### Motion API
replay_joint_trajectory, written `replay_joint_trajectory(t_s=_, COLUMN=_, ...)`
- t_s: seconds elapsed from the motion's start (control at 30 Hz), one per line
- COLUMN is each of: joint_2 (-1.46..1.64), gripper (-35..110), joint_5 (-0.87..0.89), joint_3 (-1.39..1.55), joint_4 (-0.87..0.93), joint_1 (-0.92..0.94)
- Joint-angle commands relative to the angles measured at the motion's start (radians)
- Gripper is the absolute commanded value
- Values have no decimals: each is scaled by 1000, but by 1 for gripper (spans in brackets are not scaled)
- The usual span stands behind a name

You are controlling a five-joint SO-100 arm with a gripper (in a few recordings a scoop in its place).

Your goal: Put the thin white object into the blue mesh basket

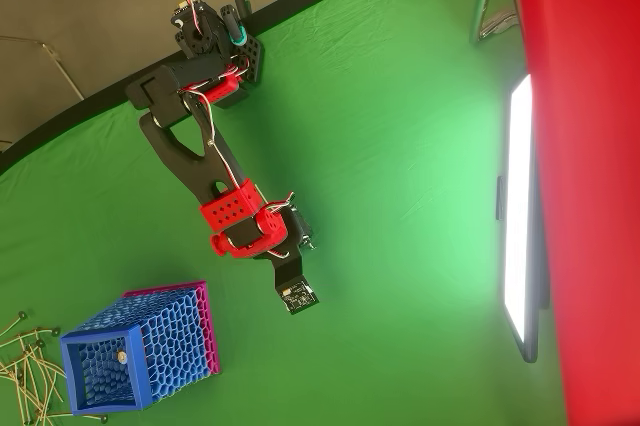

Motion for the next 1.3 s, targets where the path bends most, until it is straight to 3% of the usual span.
replay_joint_trajectory(t_s=0.0, joint_2=0, gripper=14, joint_5=-2, joint_3=-48, joint_4=-11, joint_1=2)
replay_joint_trajectory(t_s=1.27, joint_2=-103, gripper=15, joint_5=-9, joint_3=-121, joint_4=-41, joint_1=-3)
